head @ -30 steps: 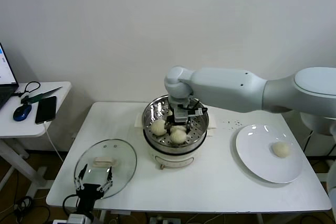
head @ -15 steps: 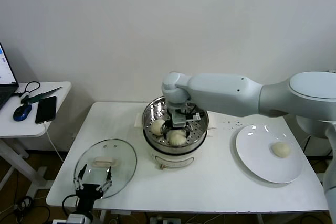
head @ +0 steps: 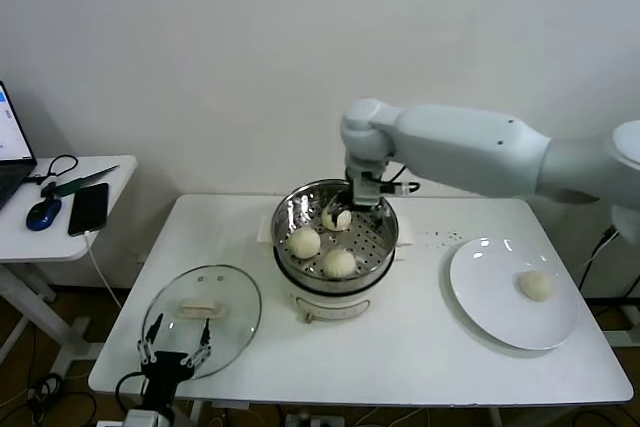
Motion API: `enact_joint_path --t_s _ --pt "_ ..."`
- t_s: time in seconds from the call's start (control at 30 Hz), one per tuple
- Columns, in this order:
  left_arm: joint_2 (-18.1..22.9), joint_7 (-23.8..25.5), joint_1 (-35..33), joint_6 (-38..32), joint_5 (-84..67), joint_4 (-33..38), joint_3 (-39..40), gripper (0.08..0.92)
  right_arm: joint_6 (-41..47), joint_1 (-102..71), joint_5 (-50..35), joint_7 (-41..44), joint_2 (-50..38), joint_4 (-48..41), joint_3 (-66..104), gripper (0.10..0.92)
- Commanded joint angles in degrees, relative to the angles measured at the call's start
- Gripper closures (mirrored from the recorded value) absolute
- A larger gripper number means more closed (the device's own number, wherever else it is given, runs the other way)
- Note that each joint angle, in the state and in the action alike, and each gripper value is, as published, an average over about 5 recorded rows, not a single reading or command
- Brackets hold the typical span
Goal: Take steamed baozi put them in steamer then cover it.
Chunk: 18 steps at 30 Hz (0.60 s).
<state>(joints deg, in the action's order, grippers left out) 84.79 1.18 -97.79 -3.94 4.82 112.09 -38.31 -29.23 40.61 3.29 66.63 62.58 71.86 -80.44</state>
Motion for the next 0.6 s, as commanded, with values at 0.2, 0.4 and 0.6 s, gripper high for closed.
enact_joint_path --t_s 0.2,0.4,0.6 --pt "-0.3 0.2 1.3 0.2 0.0 -0.3 0.6 0.177 24.5 -5.4 -11.3 -4.8 -32.2 -1.8 -2.4 0.203" --pt "-0.2 0.2 1.8 0.8 0.7 0.1 0.9 0.177 27.4 -22.3 -7.7 -2.4 -36.8 -6.2 13.1 0.203" --pt "0.1 0.2 1.4 1.0 1.5 0.4 1.1 0.177 24.9 -36.8 2.0 -1.0 -34.9 -13.8 27.4 0.203"
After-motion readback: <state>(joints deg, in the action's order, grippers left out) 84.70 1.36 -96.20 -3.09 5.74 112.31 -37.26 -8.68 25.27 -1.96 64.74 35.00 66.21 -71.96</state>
